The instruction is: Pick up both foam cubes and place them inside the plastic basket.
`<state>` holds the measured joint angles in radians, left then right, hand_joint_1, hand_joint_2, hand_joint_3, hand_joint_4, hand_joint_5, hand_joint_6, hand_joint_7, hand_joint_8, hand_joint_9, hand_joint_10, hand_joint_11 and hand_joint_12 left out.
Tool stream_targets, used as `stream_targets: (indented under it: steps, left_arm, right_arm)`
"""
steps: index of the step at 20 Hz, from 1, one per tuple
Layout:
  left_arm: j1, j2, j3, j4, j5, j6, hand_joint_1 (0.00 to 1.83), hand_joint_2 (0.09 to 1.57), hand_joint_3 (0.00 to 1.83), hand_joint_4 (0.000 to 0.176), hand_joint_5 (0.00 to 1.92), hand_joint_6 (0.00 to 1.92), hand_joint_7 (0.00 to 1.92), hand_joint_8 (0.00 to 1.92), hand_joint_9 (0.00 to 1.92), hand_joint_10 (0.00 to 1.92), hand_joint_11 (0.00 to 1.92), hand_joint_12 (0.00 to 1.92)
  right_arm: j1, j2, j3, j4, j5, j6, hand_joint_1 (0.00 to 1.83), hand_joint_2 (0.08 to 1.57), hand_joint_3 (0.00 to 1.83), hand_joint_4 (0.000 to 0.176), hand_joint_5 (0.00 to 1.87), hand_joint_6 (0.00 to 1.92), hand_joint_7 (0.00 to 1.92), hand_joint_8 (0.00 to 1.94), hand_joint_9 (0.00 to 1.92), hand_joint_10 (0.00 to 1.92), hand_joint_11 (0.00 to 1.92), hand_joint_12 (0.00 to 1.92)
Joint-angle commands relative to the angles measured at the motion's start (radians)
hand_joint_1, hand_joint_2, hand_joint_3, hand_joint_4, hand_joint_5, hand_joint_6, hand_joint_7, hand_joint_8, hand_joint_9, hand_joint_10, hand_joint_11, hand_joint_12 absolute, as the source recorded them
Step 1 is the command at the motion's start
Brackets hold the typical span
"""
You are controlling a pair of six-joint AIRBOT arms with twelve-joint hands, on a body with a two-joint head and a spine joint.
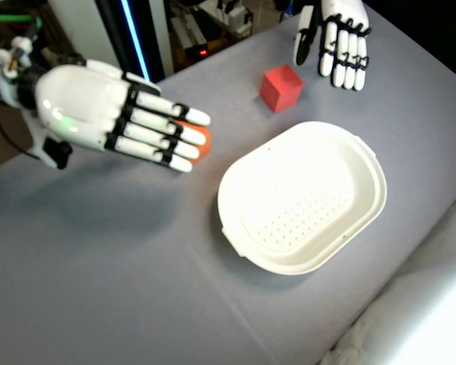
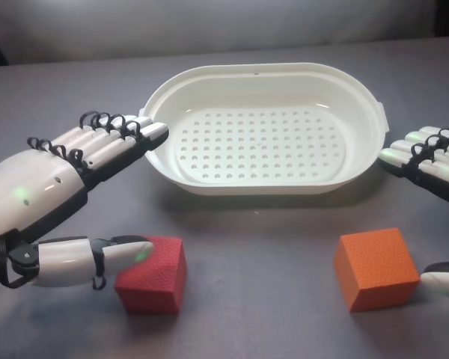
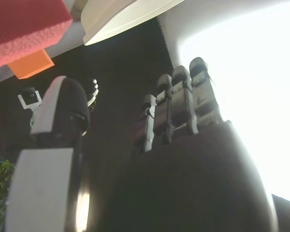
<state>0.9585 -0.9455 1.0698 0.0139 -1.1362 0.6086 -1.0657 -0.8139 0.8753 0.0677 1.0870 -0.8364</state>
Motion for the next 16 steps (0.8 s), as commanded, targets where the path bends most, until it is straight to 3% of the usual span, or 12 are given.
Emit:
stream_targets:
  steps: [1, 5, 10, 12, 15, 16]
  left_arm:
    - [-0.012, -0.007, 0.005, -0.004, -0.112, -0.008, 0.39, 1.17, 0.02, 0.033, 0.00, 0.00, 0.00, 0.00, 0.00, 0.00, 0.00, 0.00]
    - [-0.010, -0.028, 0.001, 0.036, -0.064, -0.035, 0.46, 1.09, 0.00, 0.044, 0.00, 0.00, 0.00, 0.00, 0.00, 0.00, 0.00, 0.00]
    - [-0.005, -0.085, 0.035, 0.050, 0.017, -0.073, 0.61, 1.03, 0.00, 0.031, 0.00, 0.00, 0.01, 0.00, 0.01, 0.01, 0.03, 0.01]
    - [-0.004, -0.103, 0.048, 0.050, 0.044, -0.079, 0.69, 0.96, 0.00, 0.045, 0.03, 0.00, 0.05, 0.00, 0.07, 0.03, 0.00, 0.41]
    - [-0.005, -0.124, 0.067, 0.050, 0.070, -0.091, 0.84, 0.96, 0.00, 0.047, 0.12, 0.01, 0.17, 0.01, 0.18, 0.04, 0.00, 0.86]
    - [-0.005, -0.129, 0.073, 0.050, 0.076, -0.097, 0.88, 1.01, 0.01, 0.034, 0.16, 0.01, 0.22, 0.01, 0.24, 0.05, 0.00, 1.05]
  right_arm:
    - [0.000, -0.001, 0.002, 0.008, 0.114, 0.004, 0.50, 1.16, 0.02, 0.000, 0.00, 0.00, 0.00, 0.00, 0.00, 0.00, 0.00, 0.00]
    - [-0.001, -0.017, 0.005, 0.002, 0.085, 0.004, 0.56, 1.13, 0.00, 0.000, 0.00, 0.00, 0.00, 0.00, 0.00, 0.00, 0.00, 0.00]
    - [0.021, -0.092, 0.055, 0.010, -0.011, 0.008, 0.64, 1.09, 0.00, 0.000, 0.00, 0.00, 0.00, 0.00, 0.01, 0.00, 0.00, 0.00]
    - [0.040, -0.125, 0.078, 0.012, -0.055, 0.009, 0.64, 1.09, 0.00, 0.000, 0.00, 0.00, 0.00, 0.00, 0.05, 0.02, 0.01, 0.01]
    - [0.068, -0.173, 0.117, 0.018, -0.117, 0.009, 0.65, 1.08, 0.00, 0.000, 0.00, 0.00, 0.00, 0.00, 0.06, 0.02, 0.05, 0.03]
    - [0.079, -0.190, 0.131, 0.019, -0.136, 0.009, 0.66, 1.12, 0.00, 0.000, 0.00, 0.00, 0.06, 0.00, 0.12, 0.01, 0.01, 0.32]
